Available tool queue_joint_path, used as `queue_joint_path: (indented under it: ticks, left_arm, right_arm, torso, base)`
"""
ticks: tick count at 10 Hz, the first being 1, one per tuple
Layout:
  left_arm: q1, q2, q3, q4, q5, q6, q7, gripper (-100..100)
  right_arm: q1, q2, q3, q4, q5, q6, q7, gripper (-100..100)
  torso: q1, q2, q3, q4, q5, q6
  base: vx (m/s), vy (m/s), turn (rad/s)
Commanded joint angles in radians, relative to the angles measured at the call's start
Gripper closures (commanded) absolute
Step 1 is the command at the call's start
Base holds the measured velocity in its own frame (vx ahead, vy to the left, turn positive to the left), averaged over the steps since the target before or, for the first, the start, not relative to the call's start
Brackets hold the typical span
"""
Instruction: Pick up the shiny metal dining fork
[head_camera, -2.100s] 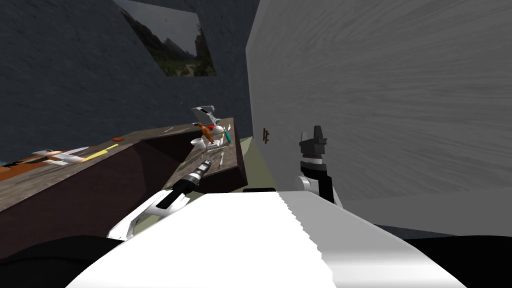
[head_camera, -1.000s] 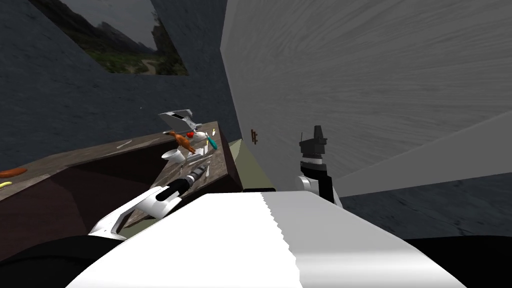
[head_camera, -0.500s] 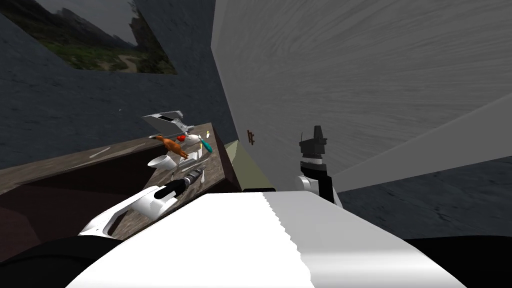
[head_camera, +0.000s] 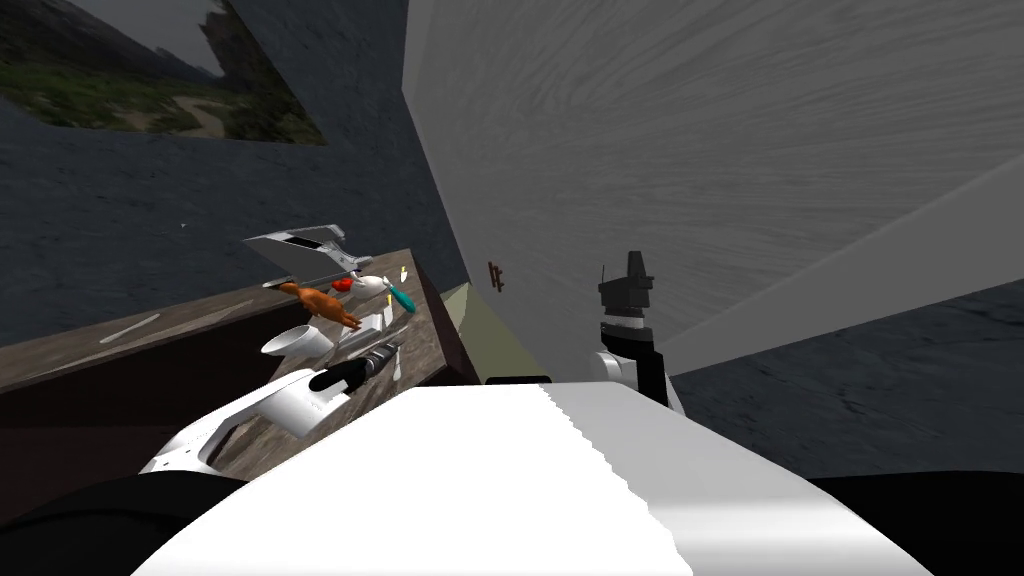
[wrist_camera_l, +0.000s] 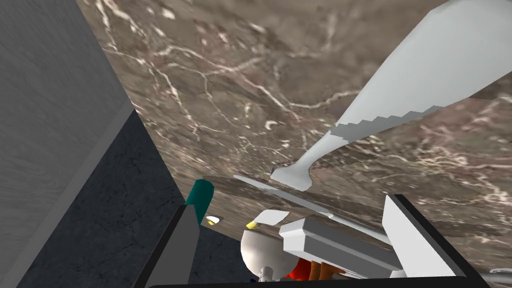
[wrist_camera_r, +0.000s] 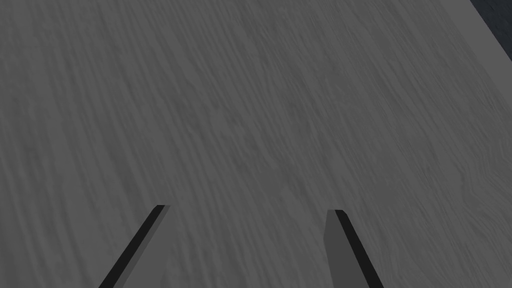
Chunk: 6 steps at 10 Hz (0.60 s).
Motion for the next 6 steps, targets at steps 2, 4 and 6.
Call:
queue_joint_path:
  ticks: [2, 4, 6]
  left_arm:
    - [-0.011, 0.031, -0.008, 0.014, 0.035, 0.059, 0.004, -100]
    - [-0.012, 0.053, -0.01, 0.02, 0.055, 0.09, 0.006, -100]
    - [-0.008, 0.046, -0.008, 0.02, 0.049, 0.077, 0.005, 0]
  right_arm:
    - [0.0, 0.0, 0.0, 0.0, 0.0, 0.0, 0.0, 0]
    - [0.0, 0.0, 0.0, 0.0, 0.0, 0.0, 0.0, 0]
    - [0.0, 0.0, 0.0, 0.0, 0.0, 0.0, 0.0, 0]
  torso:
    - [-0.001, 0.001, 0.0, 0.0, 0.0, 0.0]
    - [-0.002, 0.001, 0.001, 0.0, 0.0, 0.0]
    - [-0.003, 0.002, 0.001, 0.0, -0.001, -0.001]
  base:
    - [0.018, 0.033, -0.097]
    - [0.013, 0.023, -0.114]
    - [0.004, 0.007, -0.011]
